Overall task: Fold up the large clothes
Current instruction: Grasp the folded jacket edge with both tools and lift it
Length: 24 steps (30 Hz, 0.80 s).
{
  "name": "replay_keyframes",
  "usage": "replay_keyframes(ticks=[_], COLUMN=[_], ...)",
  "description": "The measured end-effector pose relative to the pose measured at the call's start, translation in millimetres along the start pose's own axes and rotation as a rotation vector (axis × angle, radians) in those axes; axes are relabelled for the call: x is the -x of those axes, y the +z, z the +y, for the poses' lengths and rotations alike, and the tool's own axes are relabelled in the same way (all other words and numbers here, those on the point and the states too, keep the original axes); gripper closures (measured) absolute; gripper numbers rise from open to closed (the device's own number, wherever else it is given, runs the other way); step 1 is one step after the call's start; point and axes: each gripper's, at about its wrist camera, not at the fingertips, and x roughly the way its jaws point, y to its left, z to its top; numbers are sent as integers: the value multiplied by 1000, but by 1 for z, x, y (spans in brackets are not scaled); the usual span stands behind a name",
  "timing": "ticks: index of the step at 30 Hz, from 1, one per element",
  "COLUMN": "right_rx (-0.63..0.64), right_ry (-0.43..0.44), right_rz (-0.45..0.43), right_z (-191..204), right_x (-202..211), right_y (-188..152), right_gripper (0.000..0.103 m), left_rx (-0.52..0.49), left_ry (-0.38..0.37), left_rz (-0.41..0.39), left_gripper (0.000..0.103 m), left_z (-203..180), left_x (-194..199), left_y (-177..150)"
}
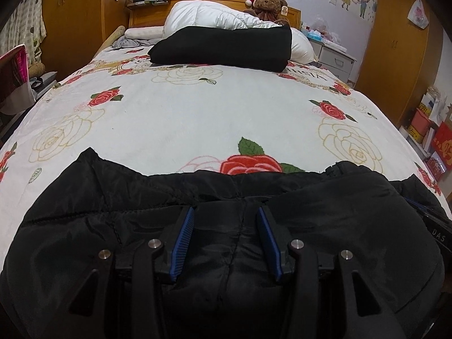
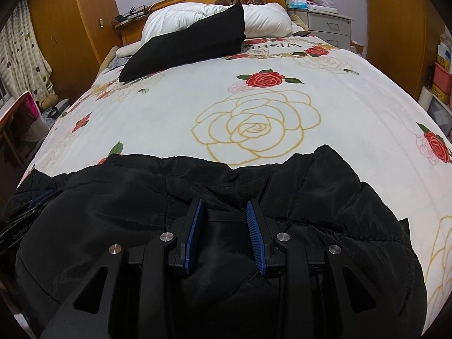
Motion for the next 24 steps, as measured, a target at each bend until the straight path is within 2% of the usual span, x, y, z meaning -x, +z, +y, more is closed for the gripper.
replay_keyframes(ticks=[5, 7, 9, 11, 12, 13, 15, 24], right_rx=[-2, -8, -15, -39, -54, -72, -87, -68], right_ry=[-8, 11, 5, -16, -38, -46, -36, -60], right_rz=[52, -7, -49, -54, -32, -2, 5, 8], right_z=[2, -4, -14, -31, -42, -52, -60, -59], right_x=[22, 55, 77, 87, 83, 74, 64, 36], right_y=[17, 21, 18, 9, 3, -3, -10, -11], right_gripper=[71, 71, 70, 71, 71, 71, 71, 71], left_rx=[-36, -39, -29, -12, 3, 32, 80, 104], left_ry=[13, -4, -1, 43, 68, 92, 73, 75], left_rz=[66, 36, -35, -73, -64, -23, 31, 19], left_gripper=[53, 54, 53, 53, 54, 54, 52, 51], left_z=[-2, 8, 26, 50, 63, 78, 97, 96], left_x=[17, 42, 70, 83, 81, 71, 53, 26], left_y=[16, 22, 25, 25, 23, 19, 8, -4])
